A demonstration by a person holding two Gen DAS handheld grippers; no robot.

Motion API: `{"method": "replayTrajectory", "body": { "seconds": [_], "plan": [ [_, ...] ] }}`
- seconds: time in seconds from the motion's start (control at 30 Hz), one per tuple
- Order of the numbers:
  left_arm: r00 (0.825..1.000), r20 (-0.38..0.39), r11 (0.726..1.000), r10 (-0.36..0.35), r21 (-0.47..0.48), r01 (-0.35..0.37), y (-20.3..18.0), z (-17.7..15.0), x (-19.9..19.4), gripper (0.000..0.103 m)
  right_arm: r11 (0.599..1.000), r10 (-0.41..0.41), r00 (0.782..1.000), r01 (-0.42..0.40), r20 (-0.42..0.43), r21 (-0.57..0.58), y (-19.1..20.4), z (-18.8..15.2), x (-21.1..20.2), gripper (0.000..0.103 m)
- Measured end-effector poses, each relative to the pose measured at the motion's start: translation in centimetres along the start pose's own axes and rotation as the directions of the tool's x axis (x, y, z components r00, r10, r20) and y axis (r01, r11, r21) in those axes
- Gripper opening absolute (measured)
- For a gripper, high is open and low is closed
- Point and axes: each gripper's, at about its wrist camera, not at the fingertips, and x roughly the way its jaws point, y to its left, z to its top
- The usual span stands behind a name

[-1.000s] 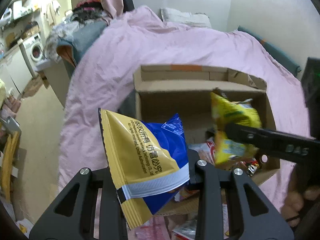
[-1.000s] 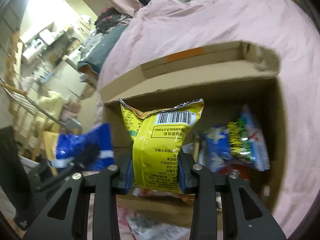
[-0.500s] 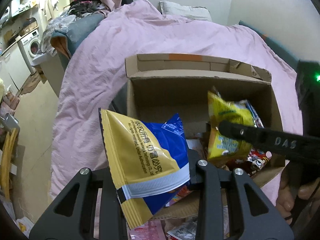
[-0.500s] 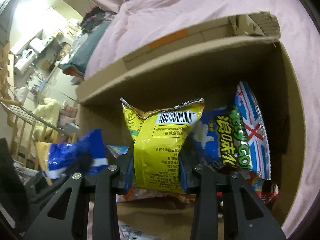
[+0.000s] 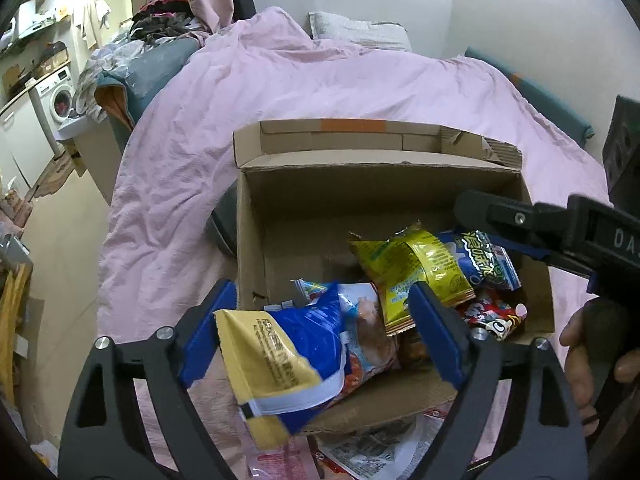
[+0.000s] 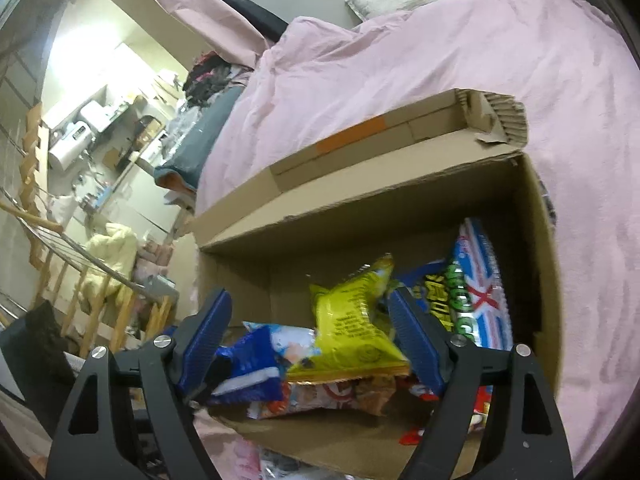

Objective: Organize snacks
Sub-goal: 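Lower both held bags into the box and open both grippers, then withdraw both open grippers from the box toward the remaining snacks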

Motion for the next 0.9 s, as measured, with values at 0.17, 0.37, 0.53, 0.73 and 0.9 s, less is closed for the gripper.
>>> {"method": "replayTrajectory", "body": {
  "seconds": [0.17, 0.37, 0.53, 0.73, 0.9],
  "plan": [
    [1.000, -0.003, 0.998, -0.015, -0.060, 0.014, 1.2, 0.3, 0.0, 0.086, 0.999, -0.040, 0.999, 0.041, -0.021, 0.021, -0.9, 0.1, 0.0, 0.096],
    [0.997, 0.071, 0.986, -0.003, -0.166, 0.015, 3.7, 1.8, -1.9, 0.086, 0.997, -0.082, 0.996, 0.082, -0.016, -0.011, -0.6, 0.2, -0.4, 0.097],
    [0.996, 0.092, 0.971, -0.010, -0.237, 0.032, 5.5, 2.2, -2.6, 0.086, 0.997, -0.081, 0.996, 0.082, -0.021, 0.006, -0.8, 0.1, -0.8, 0.097],
    [0.997, 0.073, 0.968, 0.001, -0.250, 0.017, 6.0, 2.0, -2.6, 0.086, 0.995, -0.101, 0.995, 0.101, -0.006, -0.014, -0.3, -0.4, -2.5, 0.097],
    [0.998, 0.059, 0.964, 0.006, -0.264, 0.010, 6.6, 1.3, -3.2, 0.086, 0.992, -0.121, 0.992, 0.120, -0.031, -0.034, 0.2, -1.4, -3.7, 0.097]
  ]
}}
